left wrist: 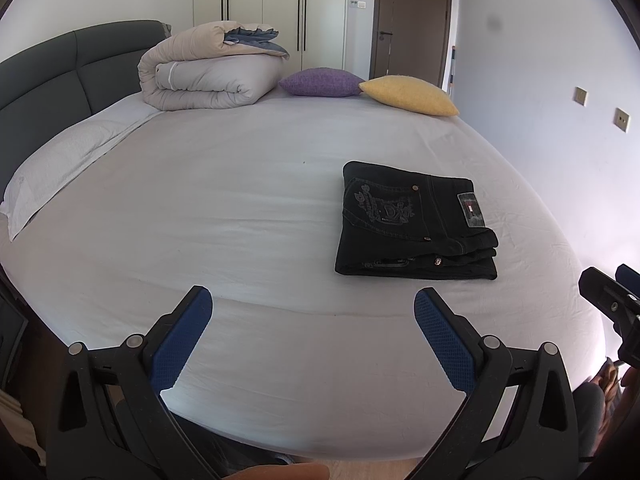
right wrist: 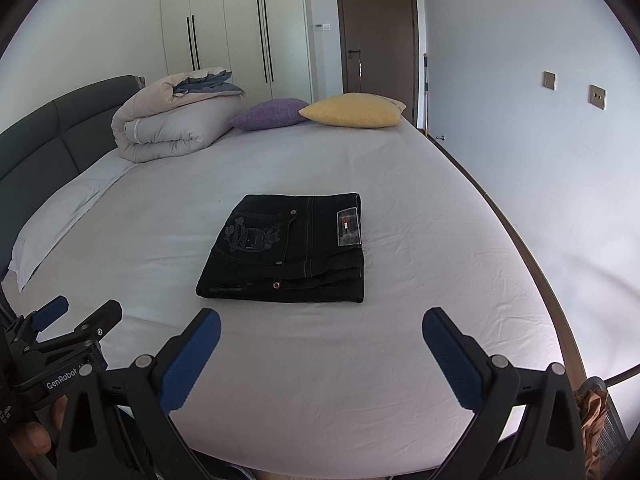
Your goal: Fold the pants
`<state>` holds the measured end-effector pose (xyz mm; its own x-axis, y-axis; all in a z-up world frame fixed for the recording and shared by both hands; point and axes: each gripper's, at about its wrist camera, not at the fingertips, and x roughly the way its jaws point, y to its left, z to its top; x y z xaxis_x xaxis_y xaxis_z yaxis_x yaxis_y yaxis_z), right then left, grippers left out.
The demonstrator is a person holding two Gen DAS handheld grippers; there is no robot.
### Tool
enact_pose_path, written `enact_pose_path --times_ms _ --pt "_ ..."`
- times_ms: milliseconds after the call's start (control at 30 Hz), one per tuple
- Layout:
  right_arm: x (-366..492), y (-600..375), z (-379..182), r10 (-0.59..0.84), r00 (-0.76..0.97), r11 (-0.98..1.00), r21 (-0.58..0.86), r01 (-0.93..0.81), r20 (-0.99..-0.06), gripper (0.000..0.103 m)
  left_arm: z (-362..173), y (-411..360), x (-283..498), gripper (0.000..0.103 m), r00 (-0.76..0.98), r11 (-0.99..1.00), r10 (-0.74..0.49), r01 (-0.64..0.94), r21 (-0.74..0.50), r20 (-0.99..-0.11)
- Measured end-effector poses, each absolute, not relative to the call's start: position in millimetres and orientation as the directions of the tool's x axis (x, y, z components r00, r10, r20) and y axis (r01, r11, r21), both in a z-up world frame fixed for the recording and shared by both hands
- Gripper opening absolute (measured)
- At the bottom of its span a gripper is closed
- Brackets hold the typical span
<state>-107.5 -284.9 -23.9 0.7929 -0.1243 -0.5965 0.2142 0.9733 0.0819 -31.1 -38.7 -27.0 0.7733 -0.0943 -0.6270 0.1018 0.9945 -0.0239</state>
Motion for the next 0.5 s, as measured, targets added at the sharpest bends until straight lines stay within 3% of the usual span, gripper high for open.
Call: enact_pose_path --times_ms 500 --pt "-108.4 -283.9 -28.4 -0.121 0.788 0.974 0.083 0.213 -0.603 0.103 -38.1 -43.8 -32.1 0.103 0.766 0.994 -0.093 0.102 -0.023 -0.636"
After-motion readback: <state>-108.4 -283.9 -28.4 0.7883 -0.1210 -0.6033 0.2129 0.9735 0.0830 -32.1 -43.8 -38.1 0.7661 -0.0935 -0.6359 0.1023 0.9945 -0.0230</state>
